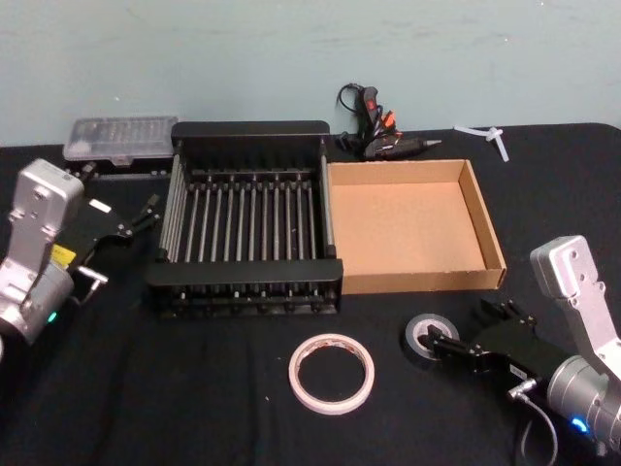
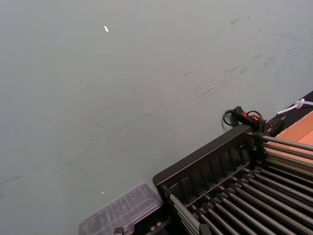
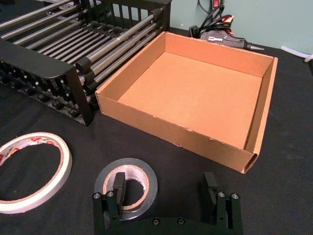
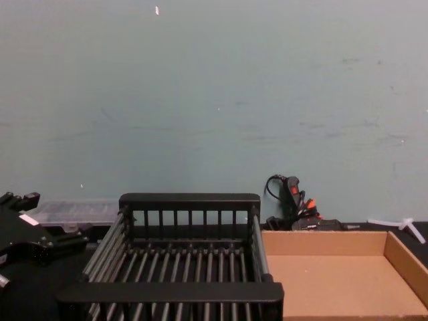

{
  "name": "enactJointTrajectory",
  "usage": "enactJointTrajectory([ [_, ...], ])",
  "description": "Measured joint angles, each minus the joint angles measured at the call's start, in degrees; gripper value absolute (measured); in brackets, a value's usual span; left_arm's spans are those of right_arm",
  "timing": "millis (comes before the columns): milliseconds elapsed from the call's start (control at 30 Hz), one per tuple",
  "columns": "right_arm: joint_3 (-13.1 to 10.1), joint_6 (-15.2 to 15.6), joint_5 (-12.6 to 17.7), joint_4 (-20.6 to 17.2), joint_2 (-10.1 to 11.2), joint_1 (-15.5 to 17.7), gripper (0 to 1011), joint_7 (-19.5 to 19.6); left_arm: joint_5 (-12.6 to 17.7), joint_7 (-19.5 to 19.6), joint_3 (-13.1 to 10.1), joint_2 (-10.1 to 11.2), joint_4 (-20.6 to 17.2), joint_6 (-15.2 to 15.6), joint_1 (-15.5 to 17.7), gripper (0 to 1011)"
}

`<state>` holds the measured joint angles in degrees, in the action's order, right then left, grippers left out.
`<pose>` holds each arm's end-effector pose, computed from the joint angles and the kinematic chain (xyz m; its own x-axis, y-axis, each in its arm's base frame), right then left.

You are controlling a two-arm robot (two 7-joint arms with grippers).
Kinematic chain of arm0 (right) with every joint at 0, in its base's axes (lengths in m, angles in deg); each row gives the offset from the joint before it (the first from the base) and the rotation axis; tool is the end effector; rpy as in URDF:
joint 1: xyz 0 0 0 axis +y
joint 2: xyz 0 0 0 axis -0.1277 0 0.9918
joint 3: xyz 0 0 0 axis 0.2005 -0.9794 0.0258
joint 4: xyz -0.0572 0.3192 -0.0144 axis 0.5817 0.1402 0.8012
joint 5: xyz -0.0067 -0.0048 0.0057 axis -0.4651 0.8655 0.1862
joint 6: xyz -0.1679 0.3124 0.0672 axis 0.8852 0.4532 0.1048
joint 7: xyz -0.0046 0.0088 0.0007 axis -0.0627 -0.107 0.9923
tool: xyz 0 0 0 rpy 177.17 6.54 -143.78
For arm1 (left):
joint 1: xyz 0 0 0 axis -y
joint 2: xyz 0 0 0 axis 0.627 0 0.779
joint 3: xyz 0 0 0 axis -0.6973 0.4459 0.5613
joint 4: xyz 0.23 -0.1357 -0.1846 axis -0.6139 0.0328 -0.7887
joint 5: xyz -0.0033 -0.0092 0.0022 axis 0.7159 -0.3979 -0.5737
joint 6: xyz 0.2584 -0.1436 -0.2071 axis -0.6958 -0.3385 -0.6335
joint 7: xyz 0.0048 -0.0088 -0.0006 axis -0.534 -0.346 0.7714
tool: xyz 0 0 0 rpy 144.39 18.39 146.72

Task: Pick up the white tape and place it into the black box , Pick up the silver tape and place it into the brown box.

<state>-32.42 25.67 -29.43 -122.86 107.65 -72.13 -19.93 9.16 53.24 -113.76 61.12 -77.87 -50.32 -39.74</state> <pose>0.3086 -0.0486 -0.3313 0.4750 -0.8796 0.0271 0.8010 0.4194 -0.4272 0.4131 0.0884 -0.3401 0.2923 0.8803 0.3737 -0.9552 0.2874 0.0702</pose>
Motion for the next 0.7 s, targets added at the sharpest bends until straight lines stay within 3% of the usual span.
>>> enactJointTrajectory([
  [700, -0.84, 1.23, -3.07, 1.47, -2.56, -0.84, 1002, -1.50, 0.00, 0.00, 0.00, 0.00, 0.00, 0.00, 0.00, 1001],
])
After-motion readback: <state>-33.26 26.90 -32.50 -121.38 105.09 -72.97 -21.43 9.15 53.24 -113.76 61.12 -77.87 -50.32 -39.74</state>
